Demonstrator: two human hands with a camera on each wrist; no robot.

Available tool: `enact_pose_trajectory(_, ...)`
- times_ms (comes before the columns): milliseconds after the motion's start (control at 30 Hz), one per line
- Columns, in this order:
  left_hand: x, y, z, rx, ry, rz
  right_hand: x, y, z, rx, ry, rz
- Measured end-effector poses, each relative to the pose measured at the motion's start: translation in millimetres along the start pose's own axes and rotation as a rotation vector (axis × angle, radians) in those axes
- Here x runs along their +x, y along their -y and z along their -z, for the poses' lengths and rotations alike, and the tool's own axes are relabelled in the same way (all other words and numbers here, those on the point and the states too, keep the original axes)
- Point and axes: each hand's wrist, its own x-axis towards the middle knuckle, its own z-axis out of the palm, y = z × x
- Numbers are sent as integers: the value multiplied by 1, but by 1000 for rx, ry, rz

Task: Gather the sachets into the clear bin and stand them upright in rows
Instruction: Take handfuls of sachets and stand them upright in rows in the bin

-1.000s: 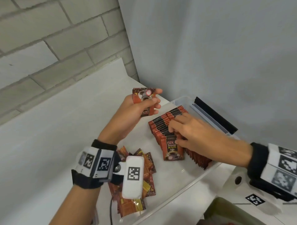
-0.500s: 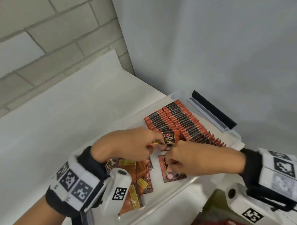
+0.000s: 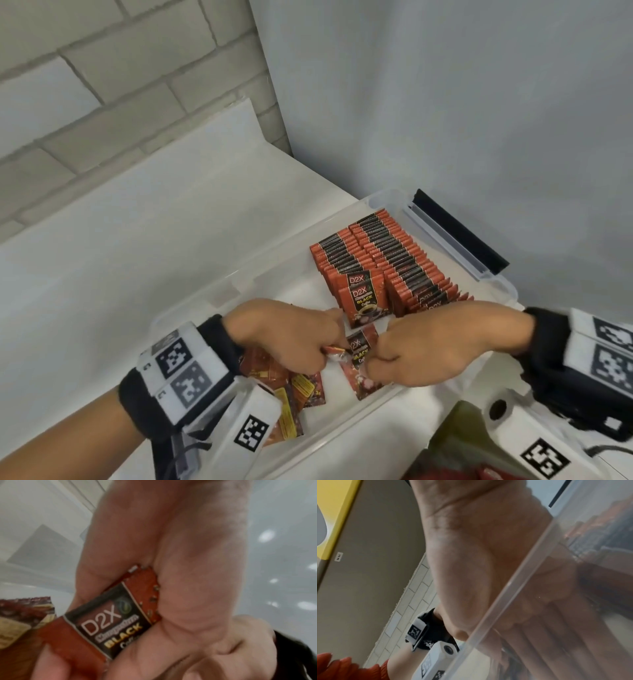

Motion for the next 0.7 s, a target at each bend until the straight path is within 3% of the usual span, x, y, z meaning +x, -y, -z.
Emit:
enact_pose_trajectory(167, -16, 1, 13, -189, -184, -91, 5, -2, -1, 70, -90, -54)
enact_pose_trajectory(400, -21, -3, 19, -125, -453, -28, 15, -7, -1, 115, -373, -217)
enact_pose_trajectory(533, -14, -6, 13, 13, -389, 58, 23, -5, -3, 100, -423, -238)
enact_pose_trajectory(700, -19, -3, 10, 22, -418, 84, 25, -2, -3, 78, -465, -224)
